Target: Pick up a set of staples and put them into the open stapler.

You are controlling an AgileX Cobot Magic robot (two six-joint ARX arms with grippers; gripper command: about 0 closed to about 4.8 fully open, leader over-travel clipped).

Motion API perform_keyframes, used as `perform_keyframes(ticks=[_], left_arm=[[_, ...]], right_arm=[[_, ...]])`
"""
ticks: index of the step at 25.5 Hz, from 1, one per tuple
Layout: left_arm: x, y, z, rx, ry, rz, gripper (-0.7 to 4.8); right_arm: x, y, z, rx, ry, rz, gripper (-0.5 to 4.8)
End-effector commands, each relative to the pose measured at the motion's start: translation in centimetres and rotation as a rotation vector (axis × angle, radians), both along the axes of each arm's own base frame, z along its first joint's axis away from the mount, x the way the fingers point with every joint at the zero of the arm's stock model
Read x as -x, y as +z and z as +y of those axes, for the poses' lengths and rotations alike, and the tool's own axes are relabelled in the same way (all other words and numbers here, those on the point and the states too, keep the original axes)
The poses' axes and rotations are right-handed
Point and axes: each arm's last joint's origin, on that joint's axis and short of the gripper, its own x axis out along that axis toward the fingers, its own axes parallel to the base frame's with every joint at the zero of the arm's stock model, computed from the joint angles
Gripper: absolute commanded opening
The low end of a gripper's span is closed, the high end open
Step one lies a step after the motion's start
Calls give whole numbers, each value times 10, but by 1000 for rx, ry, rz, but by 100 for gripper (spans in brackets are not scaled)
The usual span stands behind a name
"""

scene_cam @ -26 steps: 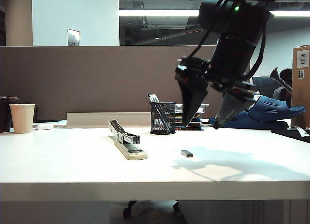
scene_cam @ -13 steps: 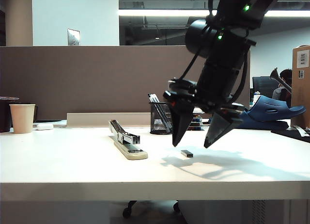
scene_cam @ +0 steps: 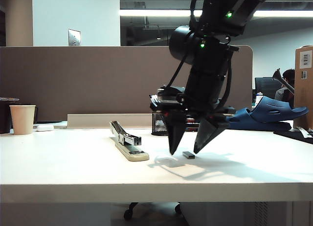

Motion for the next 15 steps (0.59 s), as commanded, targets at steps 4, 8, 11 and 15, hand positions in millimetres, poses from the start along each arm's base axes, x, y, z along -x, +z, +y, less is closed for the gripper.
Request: perform_keyframes(ticks=[4,8,11,15], left_arm=[[0,1,0,-1,-1,-8,-6],[0,1,0,-1,0,-8,-6],[0,1,0,-1,0,-8,-6],[0,1,0,-1,0,-8,-6]], right_arm=[[-2,-3,0,-10,-46,13,292],[-2,-6,1,-20,-80,31,290],[1,-7,2,-36,-85,62,261],[2,-8,2,-29,-94,78,259]])
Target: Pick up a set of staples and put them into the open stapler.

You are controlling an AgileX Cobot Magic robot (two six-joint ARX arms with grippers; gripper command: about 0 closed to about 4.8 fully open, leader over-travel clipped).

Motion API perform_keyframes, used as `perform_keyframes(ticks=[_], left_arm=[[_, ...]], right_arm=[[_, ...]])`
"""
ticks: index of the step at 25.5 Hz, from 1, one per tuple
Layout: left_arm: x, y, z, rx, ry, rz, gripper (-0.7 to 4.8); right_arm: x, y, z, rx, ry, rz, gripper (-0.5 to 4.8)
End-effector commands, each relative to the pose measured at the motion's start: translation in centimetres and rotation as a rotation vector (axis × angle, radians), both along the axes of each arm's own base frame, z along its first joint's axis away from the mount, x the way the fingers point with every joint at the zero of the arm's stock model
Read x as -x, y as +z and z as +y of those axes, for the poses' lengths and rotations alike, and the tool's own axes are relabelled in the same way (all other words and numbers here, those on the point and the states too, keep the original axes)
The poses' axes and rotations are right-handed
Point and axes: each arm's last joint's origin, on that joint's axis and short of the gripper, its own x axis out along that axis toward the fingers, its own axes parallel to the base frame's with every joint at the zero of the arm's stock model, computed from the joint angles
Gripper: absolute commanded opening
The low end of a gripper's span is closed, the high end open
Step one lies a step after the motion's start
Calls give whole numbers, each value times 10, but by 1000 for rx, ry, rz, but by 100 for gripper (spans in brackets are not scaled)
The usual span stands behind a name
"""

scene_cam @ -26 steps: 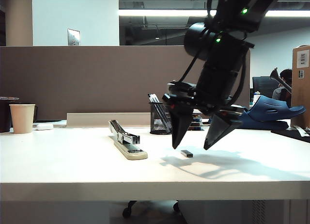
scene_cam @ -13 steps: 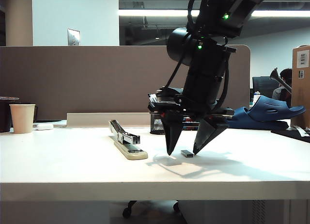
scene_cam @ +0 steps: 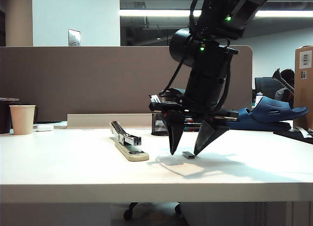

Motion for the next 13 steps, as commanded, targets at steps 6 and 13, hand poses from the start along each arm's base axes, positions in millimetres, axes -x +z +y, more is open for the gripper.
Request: perform_keyframes(ticks=[6,13], left_arm=[[0,1,0,-1,0,-8,-6],[0,1,0,-1,-1,-8,-6]], right_arm=[[7,-7,1,20,5,68,144],[7,-11,1,35,5,84,52]])
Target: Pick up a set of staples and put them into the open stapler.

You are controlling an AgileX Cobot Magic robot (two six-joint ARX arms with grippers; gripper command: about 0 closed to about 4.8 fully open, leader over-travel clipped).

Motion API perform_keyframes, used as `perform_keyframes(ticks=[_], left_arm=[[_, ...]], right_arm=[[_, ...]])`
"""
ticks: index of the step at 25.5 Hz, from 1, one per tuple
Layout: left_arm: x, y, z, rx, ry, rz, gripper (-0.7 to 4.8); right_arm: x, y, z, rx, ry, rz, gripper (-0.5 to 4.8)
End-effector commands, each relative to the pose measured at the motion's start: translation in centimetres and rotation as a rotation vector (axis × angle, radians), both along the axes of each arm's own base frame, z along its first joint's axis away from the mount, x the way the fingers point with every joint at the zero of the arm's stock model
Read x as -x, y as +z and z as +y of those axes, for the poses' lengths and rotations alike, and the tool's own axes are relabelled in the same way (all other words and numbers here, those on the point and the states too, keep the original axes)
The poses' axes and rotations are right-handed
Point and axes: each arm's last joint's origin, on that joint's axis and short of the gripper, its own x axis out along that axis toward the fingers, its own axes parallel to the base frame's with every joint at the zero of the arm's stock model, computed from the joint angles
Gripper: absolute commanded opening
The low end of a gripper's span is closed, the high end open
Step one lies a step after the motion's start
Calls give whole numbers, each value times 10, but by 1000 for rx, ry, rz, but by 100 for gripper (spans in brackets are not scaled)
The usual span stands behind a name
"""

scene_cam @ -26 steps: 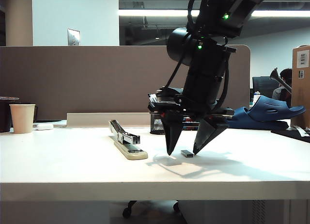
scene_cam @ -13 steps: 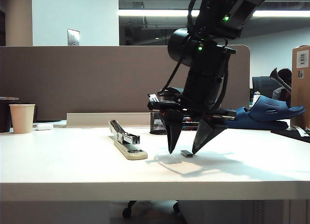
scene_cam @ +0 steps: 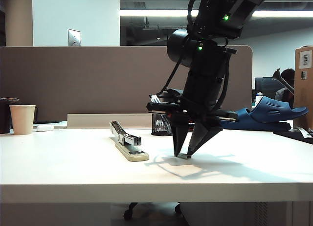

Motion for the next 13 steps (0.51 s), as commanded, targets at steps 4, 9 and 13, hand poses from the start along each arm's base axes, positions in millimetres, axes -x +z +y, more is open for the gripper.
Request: perform_keyframes(ticks=[4,9,13], left_arm=[[0,1,0,-1,-1,-9,-6],[0,1,0,-1,-1,-9,-6],[0,1,0,-1,-1,-9,-6]], right_arm=[[3,-9,-1,23,0,49,48],[-3,-3,3,-12,6,1,39],[-8,8,8,-58,19,-25,39]])
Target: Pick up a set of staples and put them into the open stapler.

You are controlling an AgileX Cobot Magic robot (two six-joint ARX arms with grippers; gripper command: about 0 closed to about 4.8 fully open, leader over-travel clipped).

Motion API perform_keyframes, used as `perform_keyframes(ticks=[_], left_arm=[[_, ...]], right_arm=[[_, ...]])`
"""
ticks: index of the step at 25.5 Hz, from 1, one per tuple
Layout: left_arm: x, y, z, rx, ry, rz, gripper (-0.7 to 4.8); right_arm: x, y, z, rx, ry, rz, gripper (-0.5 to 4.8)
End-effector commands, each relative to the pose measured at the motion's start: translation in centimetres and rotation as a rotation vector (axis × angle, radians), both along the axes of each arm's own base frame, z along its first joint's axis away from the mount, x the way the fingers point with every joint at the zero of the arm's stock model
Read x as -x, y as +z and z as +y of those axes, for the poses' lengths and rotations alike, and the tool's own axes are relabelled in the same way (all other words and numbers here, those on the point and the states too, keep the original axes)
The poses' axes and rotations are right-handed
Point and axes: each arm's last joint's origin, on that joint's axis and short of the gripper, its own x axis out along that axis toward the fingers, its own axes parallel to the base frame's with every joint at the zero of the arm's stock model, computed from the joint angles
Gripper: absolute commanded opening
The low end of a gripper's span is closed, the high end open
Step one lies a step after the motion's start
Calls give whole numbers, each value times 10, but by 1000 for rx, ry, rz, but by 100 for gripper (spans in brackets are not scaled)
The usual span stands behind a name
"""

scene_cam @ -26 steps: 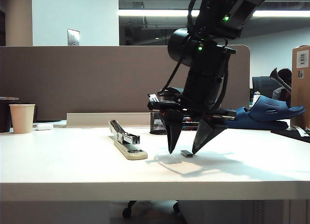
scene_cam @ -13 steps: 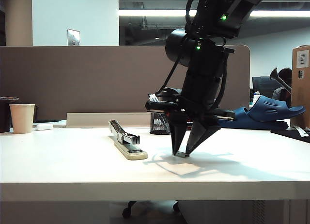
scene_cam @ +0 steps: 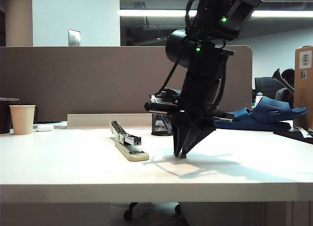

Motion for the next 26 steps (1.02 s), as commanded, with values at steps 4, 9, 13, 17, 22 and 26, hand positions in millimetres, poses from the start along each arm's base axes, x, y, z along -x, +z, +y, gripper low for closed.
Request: perform_keyframes(ticks=[4,9,13,17,22,26], left_arm=[[0,1,0,-1,0,-8,-6],[0,1,0,-1,0,-8,-6],[0,1,0,-1,0,-8,-6],[0,1,0,-1,0,-8,-6],[0,1,0,-1,0,-8,-6],[0,1,0,-1,0,-8,-6]], right_arm=[[-11,23,11,-94,30,-46,40],[-17,40,19,-195,74,-78,39],[-17,44,26,-279,128,-82,39],[-14,45,33,-302,152,-99,39],[-12,43,43,-323,180,-114,40],[-14,35,45,-318,179,-100,40]])
